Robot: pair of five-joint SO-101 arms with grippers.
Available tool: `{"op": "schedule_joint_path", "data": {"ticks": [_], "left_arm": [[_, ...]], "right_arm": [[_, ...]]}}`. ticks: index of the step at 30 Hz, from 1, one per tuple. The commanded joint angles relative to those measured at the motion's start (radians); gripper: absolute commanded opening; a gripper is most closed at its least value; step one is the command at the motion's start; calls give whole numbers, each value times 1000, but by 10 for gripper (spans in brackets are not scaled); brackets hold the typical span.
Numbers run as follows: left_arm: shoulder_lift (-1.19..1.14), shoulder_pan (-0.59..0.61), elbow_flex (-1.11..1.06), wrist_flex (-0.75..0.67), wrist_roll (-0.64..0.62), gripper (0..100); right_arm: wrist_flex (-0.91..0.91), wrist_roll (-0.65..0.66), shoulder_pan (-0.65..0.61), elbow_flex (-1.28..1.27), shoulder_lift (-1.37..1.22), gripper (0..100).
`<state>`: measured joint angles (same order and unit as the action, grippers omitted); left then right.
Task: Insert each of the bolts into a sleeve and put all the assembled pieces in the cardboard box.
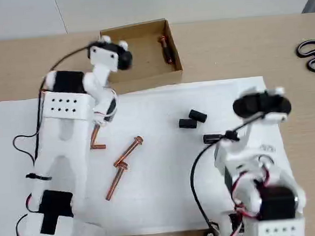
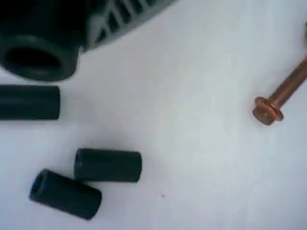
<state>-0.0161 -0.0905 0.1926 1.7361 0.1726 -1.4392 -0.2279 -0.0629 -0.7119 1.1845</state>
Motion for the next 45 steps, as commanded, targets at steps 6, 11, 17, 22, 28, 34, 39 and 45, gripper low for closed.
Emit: {"op": "schedule_joint_path", "data": {"ticks": [6, 11, 17, 22, 28, 34, 39, 45], "left_arm": [[52, 9, 162, 20, -55, 8], [55, 9, 262, 20, -92, 7], [63, -12, 437, 20, -167, 6], [206, -49, 450, 20, -181, 6], [551, -95, 177, 20, -176, 6], [825, -61, -147, 9, -172, 7], [907, -61, -252, 2, -170, 6], [930, -61, -318, -110, -175, 6]], "right_arm": [[-42, 9, -1, 413, -397, 3], [-59, 8, -2, 554, -526, 3], [-156, -21, -133, 574, -509, 3], [-205, -44, -162, 572, -389, 3], [-275, -34, -157, 529, -278, 3], [-259, -21, -160, 364, -163, 3], [-223, -20, -162, 253, -102, 3], [-105, 49, -160, 161, -45, 3]]}}
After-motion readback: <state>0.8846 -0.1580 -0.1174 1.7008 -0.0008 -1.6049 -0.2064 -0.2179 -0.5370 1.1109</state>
